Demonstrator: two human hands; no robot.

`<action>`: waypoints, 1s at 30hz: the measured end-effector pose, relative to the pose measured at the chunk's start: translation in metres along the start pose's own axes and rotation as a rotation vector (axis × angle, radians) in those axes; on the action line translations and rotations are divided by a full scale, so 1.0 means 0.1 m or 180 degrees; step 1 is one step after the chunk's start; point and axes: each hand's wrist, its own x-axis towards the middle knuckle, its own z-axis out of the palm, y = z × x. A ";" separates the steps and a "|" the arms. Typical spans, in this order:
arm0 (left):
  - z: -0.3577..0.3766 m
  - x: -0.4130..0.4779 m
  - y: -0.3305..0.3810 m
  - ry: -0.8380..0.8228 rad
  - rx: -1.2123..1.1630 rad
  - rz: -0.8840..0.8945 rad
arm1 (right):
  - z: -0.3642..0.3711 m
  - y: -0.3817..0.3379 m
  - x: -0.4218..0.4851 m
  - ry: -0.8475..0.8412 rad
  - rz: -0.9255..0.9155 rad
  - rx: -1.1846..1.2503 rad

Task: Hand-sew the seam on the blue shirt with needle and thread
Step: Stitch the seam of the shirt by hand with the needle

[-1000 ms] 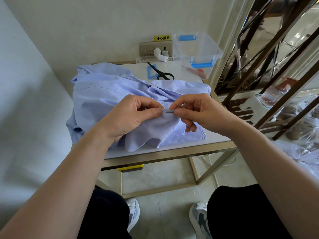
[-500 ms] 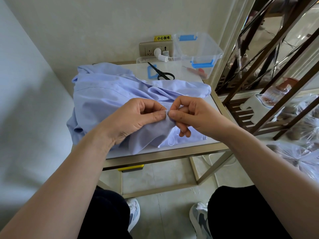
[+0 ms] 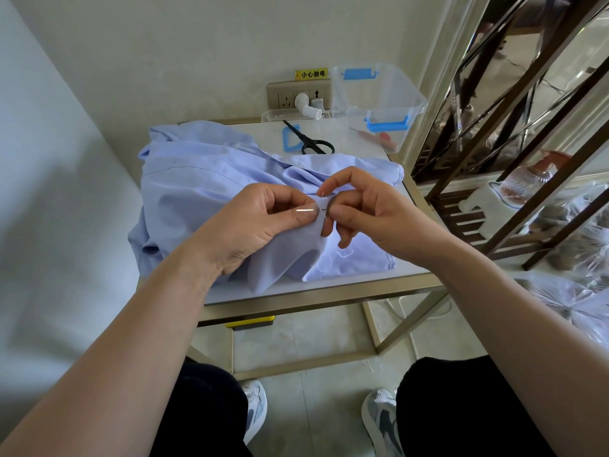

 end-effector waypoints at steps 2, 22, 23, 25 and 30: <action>0.00 0.00 0.01 0.0008 -0.0007 0.0024 | -0.01 0.00 0.00 0.0034 -0.0036 -0.0029; 0.06 0.06 0.01 0.0302 0.1089 0.0291 | 0.13 0.02 0.02 0.1036 -0.1593 -0.1627; 0.07 0.07 0.01 0.0385 0.1319 0.0360 | 0.16 -0.01 0.00 0.0993 -0.1623 -0.1456; 0.07 0.08 -0.01 0.0559 0.1447 0.0460 | 0.19 -0.08 -0.02 0.0727 -0.1461 -0.0662; 0.01 0.11 -0.08 0.0686 0.0924 0.0556 | 0.05 -0.08 -0.03 -0.0593 -0.0101 0.0993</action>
